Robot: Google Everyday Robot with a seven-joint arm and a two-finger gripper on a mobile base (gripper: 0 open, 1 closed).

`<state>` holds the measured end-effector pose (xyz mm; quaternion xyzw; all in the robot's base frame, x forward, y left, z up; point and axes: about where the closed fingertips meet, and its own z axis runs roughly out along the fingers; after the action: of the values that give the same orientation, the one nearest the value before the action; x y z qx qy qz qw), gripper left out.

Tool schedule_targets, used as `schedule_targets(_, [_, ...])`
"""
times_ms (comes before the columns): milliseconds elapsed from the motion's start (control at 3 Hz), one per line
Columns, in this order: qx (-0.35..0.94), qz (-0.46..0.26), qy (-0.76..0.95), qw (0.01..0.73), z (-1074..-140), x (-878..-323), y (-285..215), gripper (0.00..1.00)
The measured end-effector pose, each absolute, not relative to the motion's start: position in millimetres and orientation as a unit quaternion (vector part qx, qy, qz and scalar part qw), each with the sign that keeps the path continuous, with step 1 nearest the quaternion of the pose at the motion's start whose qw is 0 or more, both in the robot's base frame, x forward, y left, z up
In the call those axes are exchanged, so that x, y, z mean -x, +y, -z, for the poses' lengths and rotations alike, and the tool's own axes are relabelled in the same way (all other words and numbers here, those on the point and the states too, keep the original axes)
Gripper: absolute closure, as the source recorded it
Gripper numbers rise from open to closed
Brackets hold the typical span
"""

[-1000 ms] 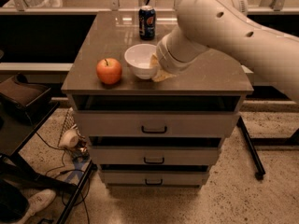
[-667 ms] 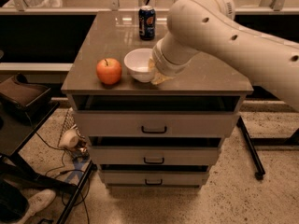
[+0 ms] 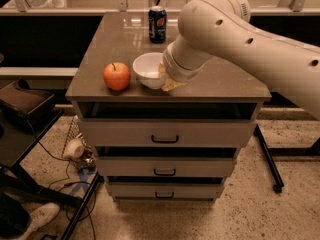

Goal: Move white bowl near apple

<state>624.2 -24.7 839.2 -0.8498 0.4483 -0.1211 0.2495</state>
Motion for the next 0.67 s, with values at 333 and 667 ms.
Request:
schedule_targets(333, [0.850,0.120,0.448,0.249,-838.3,-624.0,-24.0,0.30])
schedule_targets(667, [0.851,0.119,0.447,0.248,-836.5,-623.4,-22.7,0.00])
